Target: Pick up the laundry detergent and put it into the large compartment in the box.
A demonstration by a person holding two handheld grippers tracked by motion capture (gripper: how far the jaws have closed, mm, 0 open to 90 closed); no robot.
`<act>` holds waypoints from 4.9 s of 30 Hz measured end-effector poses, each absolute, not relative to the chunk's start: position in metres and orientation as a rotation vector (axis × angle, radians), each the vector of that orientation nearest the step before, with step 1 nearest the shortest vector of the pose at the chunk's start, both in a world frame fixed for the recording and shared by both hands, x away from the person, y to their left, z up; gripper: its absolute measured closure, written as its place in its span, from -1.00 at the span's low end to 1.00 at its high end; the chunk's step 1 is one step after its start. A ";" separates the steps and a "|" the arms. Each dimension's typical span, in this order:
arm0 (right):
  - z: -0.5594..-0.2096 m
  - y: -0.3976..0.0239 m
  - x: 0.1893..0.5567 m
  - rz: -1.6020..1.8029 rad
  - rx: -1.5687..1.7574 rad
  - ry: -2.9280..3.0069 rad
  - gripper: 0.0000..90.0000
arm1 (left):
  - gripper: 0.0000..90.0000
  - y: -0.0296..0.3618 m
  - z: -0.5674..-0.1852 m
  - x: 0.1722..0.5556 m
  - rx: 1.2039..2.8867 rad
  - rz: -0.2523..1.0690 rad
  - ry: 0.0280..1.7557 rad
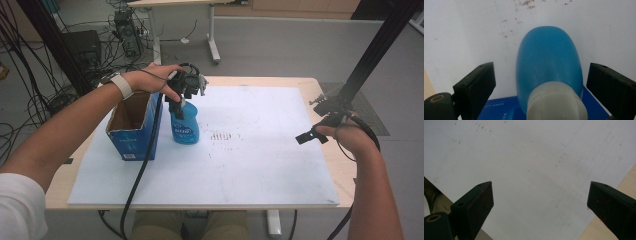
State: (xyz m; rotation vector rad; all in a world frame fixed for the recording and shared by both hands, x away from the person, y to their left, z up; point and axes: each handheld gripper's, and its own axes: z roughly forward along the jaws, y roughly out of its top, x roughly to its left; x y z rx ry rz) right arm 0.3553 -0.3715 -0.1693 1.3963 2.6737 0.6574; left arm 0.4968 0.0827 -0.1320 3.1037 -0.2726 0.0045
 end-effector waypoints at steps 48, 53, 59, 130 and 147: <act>-0.171 -0.374 0.355 0.664 1.401 2.672 -0.85 | -0.59 0.082 -0.152 0.496 3.119 0.009 -0.271; -0.171 -0.374 0.355 0.664 1.401 2.671 -0.85 | -0.59 0.082 -0.152 0.496 3.119 0.013 -0.272; -0.172 -0.374 0.355 0.667 1.400 2.673 -0.85 | -0.51 0.082 -0.152 0.496 3.122 0.012 -0.270; -0.168 -0.373 0.353 0.660 1.392 2.672 -0.85 | -0.15 0.081 -0.153 0.495 3.132 -0.008 -0.261; -0.167 -0.373 0.352 0.664 1.387 2.670 -0.84 | -0.16 0.078 -0.153 0.494 3.143 -0.003 -0.268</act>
